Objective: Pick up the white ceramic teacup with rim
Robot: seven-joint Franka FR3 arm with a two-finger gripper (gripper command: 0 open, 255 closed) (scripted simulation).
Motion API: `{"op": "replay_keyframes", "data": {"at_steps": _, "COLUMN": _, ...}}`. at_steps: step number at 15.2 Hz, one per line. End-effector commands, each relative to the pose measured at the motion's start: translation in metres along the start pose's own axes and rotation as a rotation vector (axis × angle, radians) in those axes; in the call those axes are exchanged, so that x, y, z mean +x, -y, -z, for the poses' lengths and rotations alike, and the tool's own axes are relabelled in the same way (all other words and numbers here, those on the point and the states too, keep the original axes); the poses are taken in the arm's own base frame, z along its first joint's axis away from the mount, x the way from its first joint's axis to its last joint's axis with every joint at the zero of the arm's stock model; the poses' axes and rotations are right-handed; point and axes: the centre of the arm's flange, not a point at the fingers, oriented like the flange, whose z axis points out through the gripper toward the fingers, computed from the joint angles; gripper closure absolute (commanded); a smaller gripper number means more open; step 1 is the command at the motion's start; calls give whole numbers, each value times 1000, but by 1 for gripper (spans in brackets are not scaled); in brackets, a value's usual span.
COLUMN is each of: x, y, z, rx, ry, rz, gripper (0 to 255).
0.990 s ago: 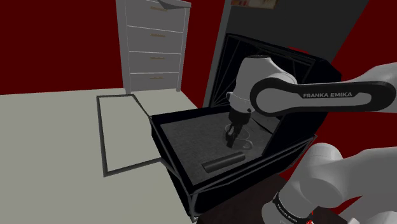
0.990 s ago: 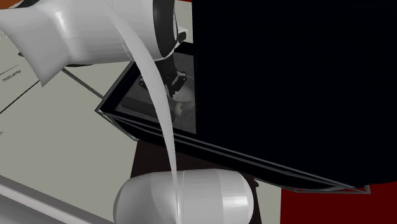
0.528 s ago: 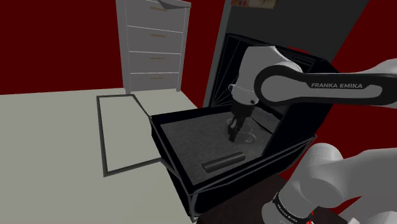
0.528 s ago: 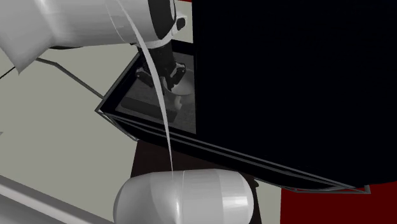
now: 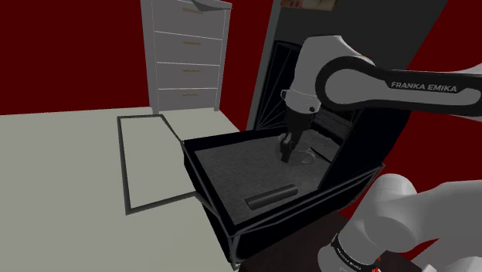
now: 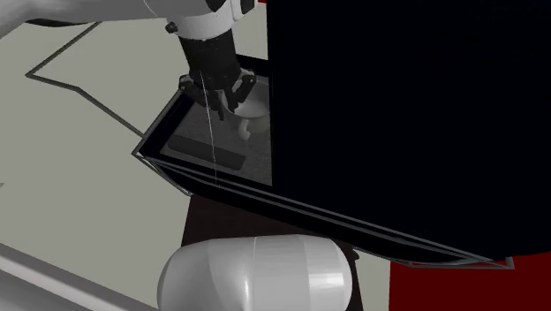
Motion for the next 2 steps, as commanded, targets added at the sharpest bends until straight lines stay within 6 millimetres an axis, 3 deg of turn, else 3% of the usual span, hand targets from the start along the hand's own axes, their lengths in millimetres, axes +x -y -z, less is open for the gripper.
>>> {"op": "replay_keyframes", "data": {"at_steps": 1, "x": -1, "y": -1, "z": 7, "rx": 0, "ry": 0, "rz": 0, "gripper": 255}}
{"op": "replay_keyframes", "data": {"at_steps": 2, "x": -1, "y": -1, "z": 7, "rx": 0, "ry": 0, "rz": 0, "gripper": 255}}
